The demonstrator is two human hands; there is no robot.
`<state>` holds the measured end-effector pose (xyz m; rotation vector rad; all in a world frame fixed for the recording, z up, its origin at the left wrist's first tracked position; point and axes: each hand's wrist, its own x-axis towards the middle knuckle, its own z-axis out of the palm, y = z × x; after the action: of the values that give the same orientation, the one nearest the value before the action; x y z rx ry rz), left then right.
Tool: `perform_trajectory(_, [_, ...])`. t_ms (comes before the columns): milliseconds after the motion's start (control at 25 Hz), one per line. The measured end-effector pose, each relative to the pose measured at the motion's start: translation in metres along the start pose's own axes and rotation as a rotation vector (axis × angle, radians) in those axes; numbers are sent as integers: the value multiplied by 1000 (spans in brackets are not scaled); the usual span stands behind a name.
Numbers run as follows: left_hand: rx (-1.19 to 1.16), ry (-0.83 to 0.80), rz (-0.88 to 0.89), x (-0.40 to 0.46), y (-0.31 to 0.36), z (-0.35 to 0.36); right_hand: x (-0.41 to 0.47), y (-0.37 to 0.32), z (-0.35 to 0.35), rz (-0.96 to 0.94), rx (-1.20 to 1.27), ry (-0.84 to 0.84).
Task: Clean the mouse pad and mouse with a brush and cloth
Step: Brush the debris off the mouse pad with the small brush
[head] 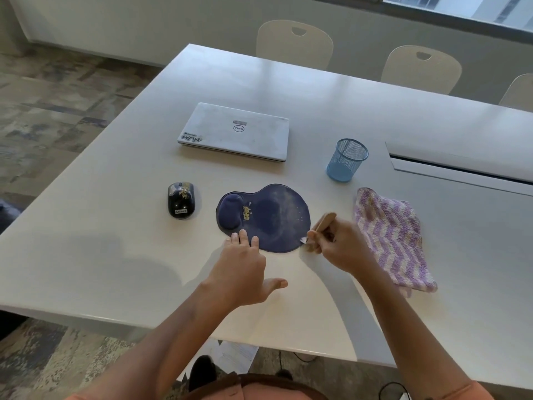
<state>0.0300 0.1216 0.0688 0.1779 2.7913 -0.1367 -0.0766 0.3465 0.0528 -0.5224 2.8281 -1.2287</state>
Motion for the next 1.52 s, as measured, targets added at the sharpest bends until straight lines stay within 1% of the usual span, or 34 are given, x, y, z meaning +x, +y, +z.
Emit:
perform_trajectory(80, [1, 4, 6, 0, -1, 0, 6, -3, -5, 8, 30, -2])
perform_trajectory(200, [-3, 1, 7, 0, -2, 2, 8, -10, -2, -25, 105, 39])
perform_trajectory(320, [-6, 0, 7, -2, -2, 0, -1, -10, 2, -61, 54, 2])
perform_trajectory(400, [-13, -6, 12, -2, -1, -1, 4, -10, -2, -13, 50, -3])
perform_trajectory(560, [-17, -15, 20, -3, -1, -5, 43, -21, 0, 36, 71, 94])
perform_trajectory(680, [-17, -19, 20, -5, -1, -7, 86, -31, 19, 24, 90, 161])
perform_trajectory(760, [-24, -21, 23, -5, -1, -7, 114, -35, 34, 19, 84, 174])
perform_trajectory(880, [-25, -23, 23, -5, -3, -6, 139, -36, 48, 1, 11, 133])
perform_trajectory(960, [-27, -21, 24, -5, -3, -6, 146, -33, 46, -32, -68, 83])
perform_trajectory(1040, [-36, -22, 23, -5, -4, -6, 145, -28, 35, -60, -180, -18])
perform_trajectory(1120, [-39, -22, 22, -4, -4, -5, 143, -19, 18, -30, -265, -146])
perform_trajectory(1200, [-35, -24, 19, -4, -3, -5, 142, -17, 0, 27, -300, -259])
perform_trajectory(1240, [-30, -26, 20, -4, -3, -5, 143, -20, -4, 36, -283, -278])
perform_trajectory(1280, [-24, -29, 22, -4, -3, -5, 146, -24, -5, 23, -239, -259])
perform_trajectory(1400, [-24, -40, 27, -4, -3, -7, 154, -45, 11, -56, -99, -88])
perform_trajectory(1440, [-22, -45, 27, -5, -3, -8, 154, -51, 19, -67, -74, -57])
perform_trajectory(1520, [-10, -52, 27, -5, -3, -9, 152, -54, 30, -98, -96, -67])
